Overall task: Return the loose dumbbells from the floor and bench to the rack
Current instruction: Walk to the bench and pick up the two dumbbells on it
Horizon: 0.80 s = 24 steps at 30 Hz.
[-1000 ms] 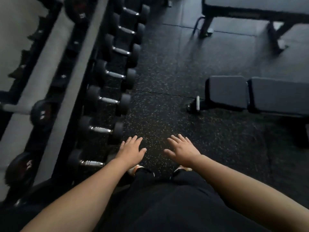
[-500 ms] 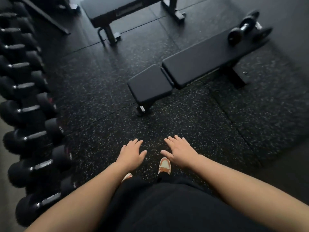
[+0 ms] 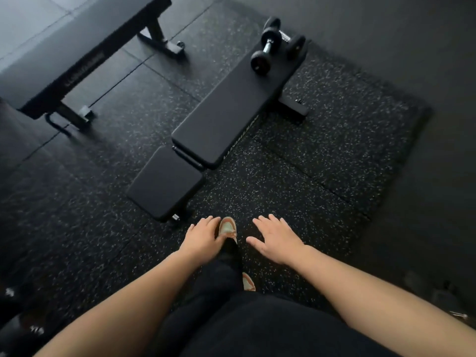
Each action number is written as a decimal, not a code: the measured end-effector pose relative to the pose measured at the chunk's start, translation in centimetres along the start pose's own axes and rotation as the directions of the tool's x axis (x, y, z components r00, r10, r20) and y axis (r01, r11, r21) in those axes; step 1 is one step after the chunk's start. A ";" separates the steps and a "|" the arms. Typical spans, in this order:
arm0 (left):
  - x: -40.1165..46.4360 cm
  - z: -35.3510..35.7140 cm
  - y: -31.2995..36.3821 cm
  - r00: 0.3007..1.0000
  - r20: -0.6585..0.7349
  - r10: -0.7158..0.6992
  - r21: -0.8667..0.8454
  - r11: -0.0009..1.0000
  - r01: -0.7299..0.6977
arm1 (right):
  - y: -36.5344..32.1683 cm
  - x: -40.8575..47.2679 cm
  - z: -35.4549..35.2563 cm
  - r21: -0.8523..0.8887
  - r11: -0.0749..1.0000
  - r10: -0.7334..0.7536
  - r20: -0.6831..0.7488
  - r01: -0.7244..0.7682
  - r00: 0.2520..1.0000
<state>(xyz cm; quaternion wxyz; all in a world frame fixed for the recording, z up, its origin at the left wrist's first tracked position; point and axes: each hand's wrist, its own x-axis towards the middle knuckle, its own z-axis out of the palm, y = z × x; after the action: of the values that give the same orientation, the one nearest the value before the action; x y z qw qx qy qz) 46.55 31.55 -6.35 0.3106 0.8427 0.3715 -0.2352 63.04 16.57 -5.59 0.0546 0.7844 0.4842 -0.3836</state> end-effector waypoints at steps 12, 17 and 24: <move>15.2 -10.8 3.2 0.981 0.083 0.177 0.094 0.978 -0.184 | 2.4 10.0 -10.8 0.111 0.983 0.154 -0.062 -0.147 0.986; 20.0 -13.7 6.2 0.971 0.102 0.214 0.113 0.968 -0.225 | 5.1 12.6 -13.8 0.155 0.972 0.189 -0.070 -0.176 0.980; 27.3 -16.2 11.8 0.971 0.134 0.196 0.138 0.967 -0.214 | 11.3 16.9 -18.2 0.193 0.968 0.179 -0.085 -0.160 0.980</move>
<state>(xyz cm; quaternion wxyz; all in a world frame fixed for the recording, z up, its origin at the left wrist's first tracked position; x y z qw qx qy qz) 75.06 49.70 -8.03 0.2899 0.8822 0.2441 -0.2795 86.08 31.13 -7.11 -0.0107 0.8431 0.3797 -0.3806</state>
